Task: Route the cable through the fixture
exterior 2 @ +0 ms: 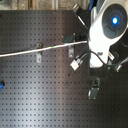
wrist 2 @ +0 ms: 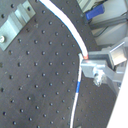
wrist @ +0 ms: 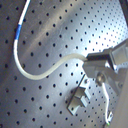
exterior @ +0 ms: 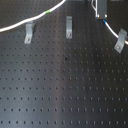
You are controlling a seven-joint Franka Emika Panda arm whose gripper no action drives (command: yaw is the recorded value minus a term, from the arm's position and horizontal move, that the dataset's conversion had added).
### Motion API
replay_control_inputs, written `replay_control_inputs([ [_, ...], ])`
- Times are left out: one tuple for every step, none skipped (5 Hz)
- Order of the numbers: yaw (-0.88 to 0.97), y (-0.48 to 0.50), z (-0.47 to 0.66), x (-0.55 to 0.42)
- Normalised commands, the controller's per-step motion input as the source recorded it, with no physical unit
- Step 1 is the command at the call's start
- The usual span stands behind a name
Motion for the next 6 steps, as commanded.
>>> replay_control_inputs([
  [0.0, 0.237, 0.45, -0.746],
  [0.0, 0.342, 0.4, -0.741],
  [0.0, 0.547, 0.41, -0.58],
  [0.0, 0.329, 0.36, -0.143],
  [0.0, -0.263, 0.19, -0.197],
  [0.06, 0.001, 0.0, -0.024],
])
